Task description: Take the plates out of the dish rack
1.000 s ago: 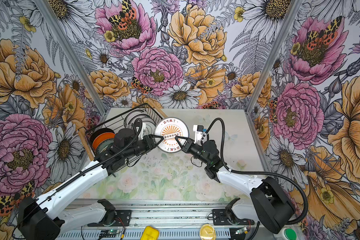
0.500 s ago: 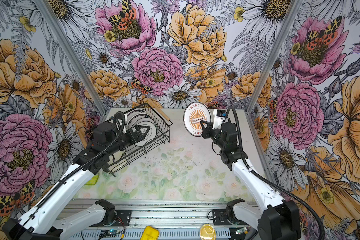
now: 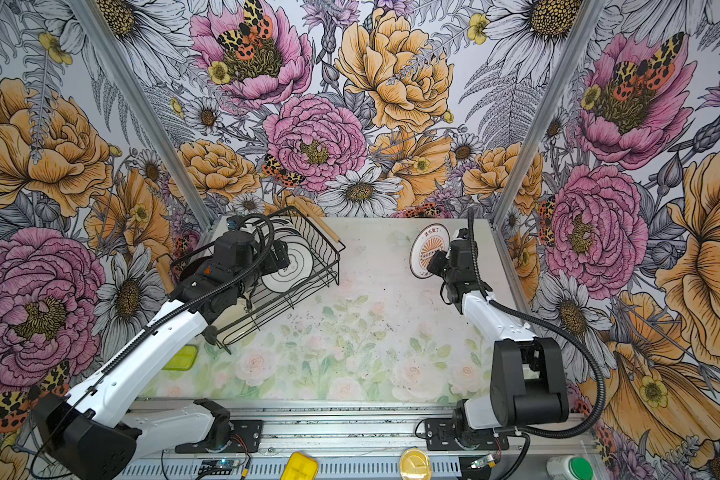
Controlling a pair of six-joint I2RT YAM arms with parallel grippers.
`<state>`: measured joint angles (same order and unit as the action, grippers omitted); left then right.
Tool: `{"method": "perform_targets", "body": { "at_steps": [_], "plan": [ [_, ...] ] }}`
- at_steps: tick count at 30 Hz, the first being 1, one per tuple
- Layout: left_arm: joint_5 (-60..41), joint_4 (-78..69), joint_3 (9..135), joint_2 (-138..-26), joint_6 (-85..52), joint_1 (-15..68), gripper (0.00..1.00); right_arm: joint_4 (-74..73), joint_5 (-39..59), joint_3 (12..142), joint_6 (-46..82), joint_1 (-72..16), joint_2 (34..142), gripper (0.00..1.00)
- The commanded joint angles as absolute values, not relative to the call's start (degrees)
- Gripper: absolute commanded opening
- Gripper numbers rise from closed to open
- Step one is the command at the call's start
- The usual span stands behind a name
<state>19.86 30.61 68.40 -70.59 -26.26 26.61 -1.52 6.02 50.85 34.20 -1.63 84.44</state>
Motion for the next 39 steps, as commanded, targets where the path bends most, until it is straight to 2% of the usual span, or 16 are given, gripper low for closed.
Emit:
{"method": "perform_targets", "body": {
  "at_steps": [1, 9, 13, 23, 29, 39],
  "plan": [
    [23.30, 30.86, 71.38, -73.32, -21.80, 27.25, 0.99, -7.25, 12.16, 53.56, 42.14, -0.16, 87.67, 0.00],
    [26.94, 30.08, 74.53, -75.83, -15.51, 27.55, 0.99, -12.40, 18.68, 54.22, 48.13, 2.67, 94.85, 0.00],
    [20.79, 30.40, 74.71, -76.94, -12.82, 26.00, 0.99, -14.99, 20.88, 54.05, 50.79, 3.83, 97.24, 0.00],
    [23.27, 34.29, 75.03, -77.09, -14.51, 23.86, 0.99, -19.27, 23.64, 53.69, 54.77, 5.46, 101.66, 0.00],
    [15.77, 34.55, 73.58, -75.98, -16.40, 20.23, 0.99, -20.50, 24.35, 53.48, 55.46, 5.78, 103.90, 0.00],
    [13.86, 34.50, 72.48, -75.14, -15.76, 19.56, 0.99, -22.89, 25.00, 53.05, 56.38, 6.15, 107.24, 0.01]
  ]
}}
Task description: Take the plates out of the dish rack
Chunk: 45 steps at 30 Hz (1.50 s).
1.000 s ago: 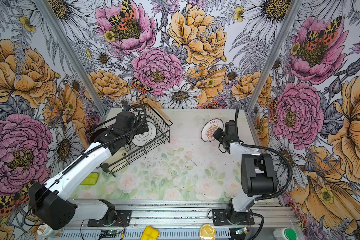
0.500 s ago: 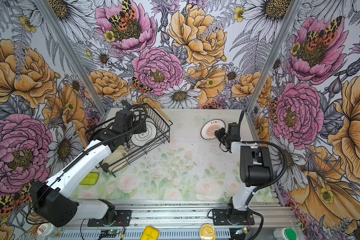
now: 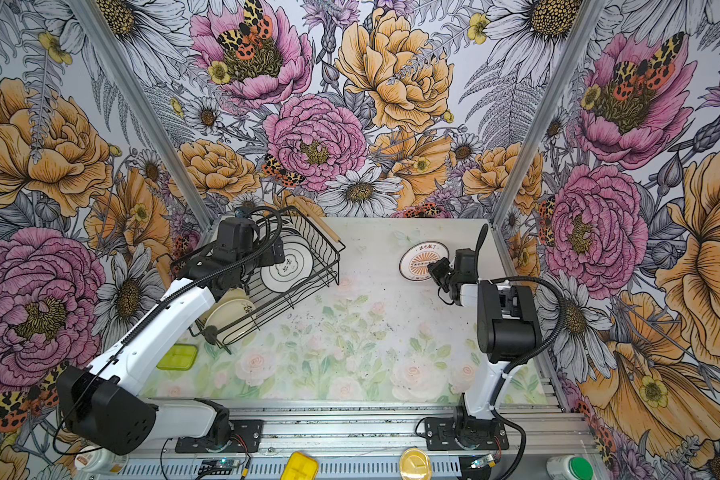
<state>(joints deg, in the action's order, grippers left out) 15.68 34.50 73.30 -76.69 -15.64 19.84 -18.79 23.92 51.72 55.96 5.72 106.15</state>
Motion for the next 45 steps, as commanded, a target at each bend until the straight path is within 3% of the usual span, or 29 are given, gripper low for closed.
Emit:
{"method": "perform_targets", "body": {
  "at_steps": [1, 15, 24, 34, 38, 39, 45],
  "plan": [
    [13.91, 34.53, 72.46, -75.22, -15.80, 19.44, 0.99, -23.03, 25.18, 52.96, 56.43, 6.14, 107.54, 0.01],
    [12.39, 36.02, 72.90, -76.14, -16.44, 18.38, 0.99, -22.87, 24.90, 52.31, 56.56, 6.50, 110.46, 0.19],
    [12.39, 37.63, 73.02, -75.50, -15.71, 18.27, 0.99, -21.95, 23.82, 51.12, 56.12, 6.44, 110.41, 0.47],
    [12.68, 38.41, 71.46, -74.20, -15.36, 17.46, 0.99, -8.11, 18.19, 50.81, 54.76, 6.46, 106.31, 0.90],
    [12.73, 39.64, 71.53, -75.37, -14.88, 16.66, 0.99, 0.94, 12.55, 50.80, 53.77, 6.43, 102.90, 0.91],
    [12.72, 40.36, 71.93, -76.03, -14.71, 16.51, 0.99, 2.82, 10.94, 50.41, 53.53, 6.50, 101.57, 0.99],
    [12.66, 42.32, 73.77, -80.62, -13.85, 16.44, 0.99, 10.66, 4.72, 47.92, 52.84, 6.62, 93.69, 0.99]
  ]
}}
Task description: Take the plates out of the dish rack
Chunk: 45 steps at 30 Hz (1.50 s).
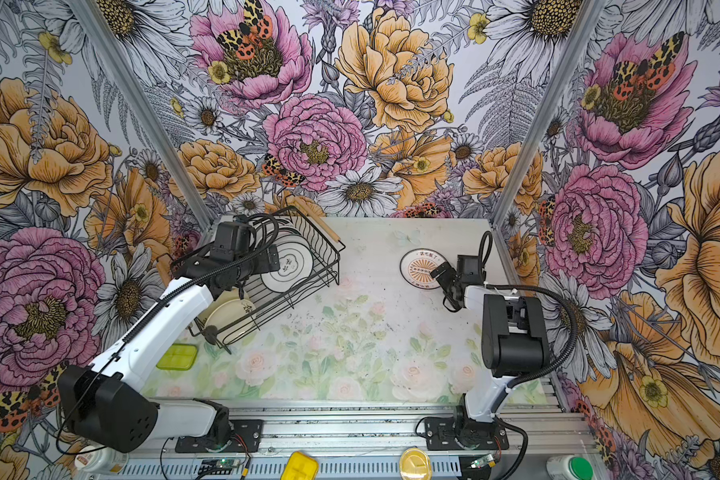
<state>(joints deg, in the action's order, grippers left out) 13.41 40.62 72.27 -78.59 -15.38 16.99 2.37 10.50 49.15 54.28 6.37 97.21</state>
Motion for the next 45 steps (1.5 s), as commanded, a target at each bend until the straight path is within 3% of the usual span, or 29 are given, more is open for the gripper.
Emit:
{"method": "perform_targets", "body": {
  "at_steps": [1, 14, 45],
  "plan": [
    [12.53, 42.29, 73.93, -81.17, -13.65, 16.47, 0.99, 11.45, 4.18, 47.62, 52.39, 6.67, 92.47, 0.99],
    [12.88, 40.38, 76.88, -89.93, -7.62, 15.99, 0.97, 17.62, 3.42, 45.26, 45.59, 6.62, 79.25, 0.99],
    [7.16, 33.78, 75.44, -94.94, -4.39, 14.37, 0.79, 17.53, 5.63, 46.62, 45.60, 6.62, 80.00, 0.99]
  ]
}}
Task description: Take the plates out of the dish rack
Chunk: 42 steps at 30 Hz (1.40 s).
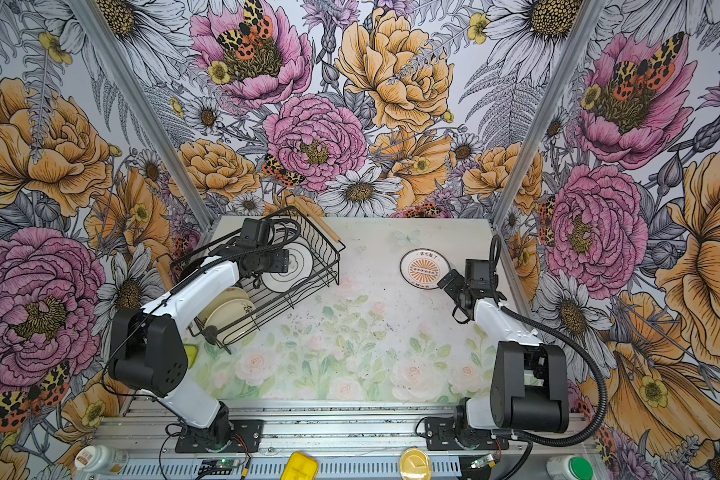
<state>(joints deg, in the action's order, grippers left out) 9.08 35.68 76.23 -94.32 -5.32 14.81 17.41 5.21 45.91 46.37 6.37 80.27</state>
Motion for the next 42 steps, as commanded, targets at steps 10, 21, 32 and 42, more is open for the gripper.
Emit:
{"method": "perform_targets", "body": {
  "at_steps": [10, 21, 32, 42],
  "plan": [
    [6.42, 33.18, 74.30, -95.03, -4.48, 14.85, 0.71, 17.53, 5.98, 46.56, 45.61, 6.67, 80.11, 0.99],
    [5.80, 32.39, 74.90, -97.76, -4.16, 14.22, 0.53, 17.57, 6.21, 46.41, 45.41, 6.67, 79.66, 0.99],
    [5.08, 31.28, 74.57, -98.26, -4.13, 13.45, 0.34, 17.58, 6.15, 46.22, 45.29, 6.66, 79.10, 0.99],
    [4.71, 30.92, 74.53, -98.46, -3.94, 13.35, 0.21, 17.58, 7.03, 46.42, 45.28, 6.72, 79.22, 0.99]
  ]
}}
